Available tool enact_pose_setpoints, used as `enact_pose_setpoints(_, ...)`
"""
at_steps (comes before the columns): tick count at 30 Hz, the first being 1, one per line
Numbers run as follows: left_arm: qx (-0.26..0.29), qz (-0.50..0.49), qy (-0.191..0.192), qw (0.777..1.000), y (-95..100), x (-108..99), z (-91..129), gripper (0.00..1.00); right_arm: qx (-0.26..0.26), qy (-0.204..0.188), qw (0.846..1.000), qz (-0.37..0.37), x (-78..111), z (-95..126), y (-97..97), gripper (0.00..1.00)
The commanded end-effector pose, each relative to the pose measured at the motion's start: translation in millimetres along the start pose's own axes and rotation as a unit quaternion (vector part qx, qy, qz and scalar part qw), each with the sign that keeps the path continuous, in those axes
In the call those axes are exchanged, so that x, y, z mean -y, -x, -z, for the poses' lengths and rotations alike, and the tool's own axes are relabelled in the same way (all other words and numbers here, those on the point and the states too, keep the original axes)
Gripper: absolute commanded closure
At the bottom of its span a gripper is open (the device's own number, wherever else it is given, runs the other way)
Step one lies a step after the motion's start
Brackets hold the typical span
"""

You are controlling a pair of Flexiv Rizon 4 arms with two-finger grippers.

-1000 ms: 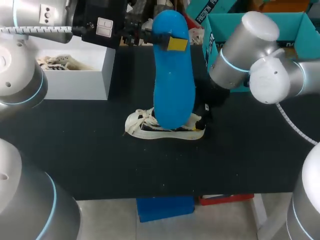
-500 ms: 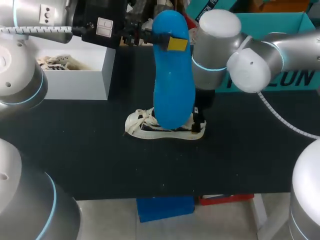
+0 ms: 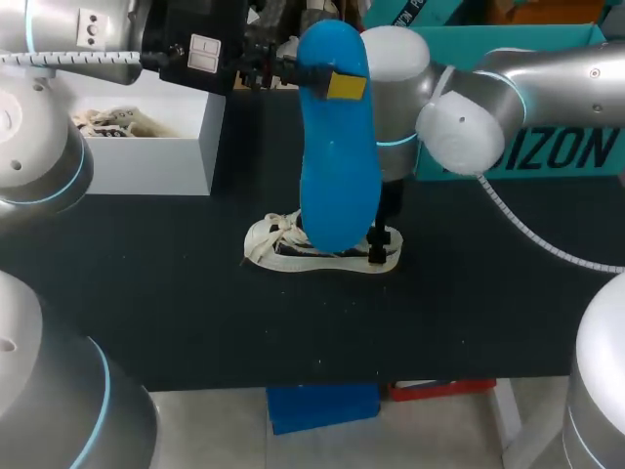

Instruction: Take the shoe out of the shoebox, open the shoe tongue, remove and reinsert the insole, then place the shoe into the shoebox

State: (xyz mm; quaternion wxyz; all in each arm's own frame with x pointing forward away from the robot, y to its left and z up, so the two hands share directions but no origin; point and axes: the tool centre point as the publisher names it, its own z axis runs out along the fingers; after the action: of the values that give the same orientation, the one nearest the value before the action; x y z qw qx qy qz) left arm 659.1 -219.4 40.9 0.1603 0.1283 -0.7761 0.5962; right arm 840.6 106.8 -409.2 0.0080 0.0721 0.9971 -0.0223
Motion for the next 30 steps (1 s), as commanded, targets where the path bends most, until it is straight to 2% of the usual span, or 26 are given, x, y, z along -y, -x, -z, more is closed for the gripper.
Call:
enact_pose_setpoints(1, 0.002, 0.001, 0.001, 1.000, -0.3, 0.2, -1.3, 1.00, 0.005, 0.018, 1.000, -0.003, 2.9, 0.1, 0.5, 0.00)
enact_pose_setpoints(3, 0.002, 0.001, 0.001, 1.000, -0.3, 0.2, -1.3, 1.00, 0.005, 0.020, 1.000, 0.004, 4.2, 1.2, 1.6, 0.00)
enact_pose_setpoints(4, 0.002, 0.001, 0.001, 1.000, -0.3, 0.2, -1.3, 1.00, 0.007, 0.033, 0.999, 0.006, 3.8, 3.1, 2.2, 0.00)
enact_pose_setpoints(9, 0.002, 0.001, 0.001, 1.000, -0.3, 0.2, -1.3, 1.00, 0.021, 0.153, 0.988, -0.005, 4.8, 10.4, 6.8, 0.00)
enact_pose_setpoints(13, 0.002, 0.001, 0.001, 1.000, -0.3, 0.2, -1.3, 1.00, 0.026, 0.206, 0.978, -0.002, 3.4, 14.4, 9.1, 0.00)
enact_pose_setpoints(22, 0.002, 0.001, 0.001, 1.000, -0.3, 0.2, -1.3, 1.00, 0.028, 0.346, 0.938, 0.003, 1.5, 15.5, 9.9, 0.00)
enact_pose_setpoints(27, 0.002, 0.001, 0.001, 1.000, -0.3, 0.2, -1.3, 1.00, 0.023, 0.392, 0.920, -0.003, 2.8, 12.0, 8.2, 0.00)
enact_pose_setpoints(30, 0.002, 0.001, 0.001, 1.000, -0.3, 0.2, -1.3, 1.00, 0.022, 0.399, 0.917, 0.006, 2.6, 10.5, 6.9, 0.00)
